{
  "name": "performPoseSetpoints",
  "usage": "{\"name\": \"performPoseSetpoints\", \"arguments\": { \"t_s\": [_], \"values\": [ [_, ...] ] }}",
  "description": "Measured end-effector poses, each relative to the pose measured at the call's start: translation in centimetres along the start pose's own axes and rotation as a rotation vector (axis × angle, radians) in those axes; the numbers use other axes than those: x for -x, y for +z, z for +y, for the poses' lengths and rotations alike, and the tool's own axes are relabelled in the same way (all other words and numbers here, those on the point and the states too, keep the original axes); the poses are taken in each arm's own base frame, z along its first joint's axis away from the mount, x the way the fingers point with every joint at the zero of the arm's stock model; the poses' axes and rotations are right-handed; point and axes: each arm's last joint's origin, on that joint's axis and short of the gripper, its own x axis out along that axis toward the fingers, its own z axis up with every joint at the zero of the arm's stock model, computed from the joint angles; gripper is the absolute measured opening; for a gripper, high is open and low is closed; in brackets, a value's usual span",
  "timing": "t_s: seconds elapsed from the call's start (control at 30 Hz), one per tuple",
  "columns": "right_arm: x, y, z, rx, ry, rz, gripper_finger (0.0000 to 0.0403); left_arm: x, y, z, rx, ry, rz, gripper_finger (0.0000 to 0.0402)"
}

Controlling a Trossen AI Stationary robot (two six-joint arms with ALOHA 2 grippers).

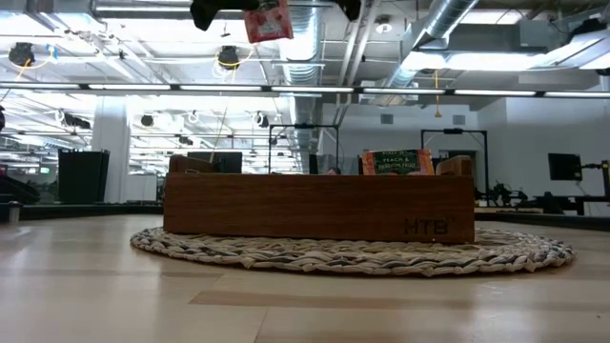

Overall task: Pick & Place Tea
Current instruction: Put the orange tea bag into the right section of the wooden organizer

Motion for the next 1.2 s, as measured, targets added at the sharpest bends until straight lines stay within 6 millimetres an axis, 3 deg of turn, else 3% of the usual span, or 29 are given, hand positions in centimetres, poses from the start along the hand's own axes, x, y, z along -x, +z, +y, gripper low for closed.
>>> {"name": "performPoseSetpoints", "arguments": {
  "t_s": [0.27, 0.47, 0.93, 1.2],
  "values": [
    [-0.6, 0.4, 1.5, 0.061, -0.008, 0.101, 0.0197, -2.6, -1.1, -0.5, -0.011, -0.029, 0.076, 0.0],
    [-1.7, -0.7, 1.5, 0.061, -0.012, 0.192, 0.0183, -3.4, -1.1, -0.7, -0.019, -0.046, 0.06, 0.0],
    [-5.5, -2.2, 1.6, 0.083, 0.028, 0.258, 0.0177, -3.4, -1.1, -0.7, -0.077, -0.048, 0.057, 0.0],
    [-6.5, -2.9, 1.5, 0.071, 0.03, 0.296, 0.0171, -3.4, -1.2, -0.8, -0.099, -0.08, 0.066, 0.0]
  ]
}}
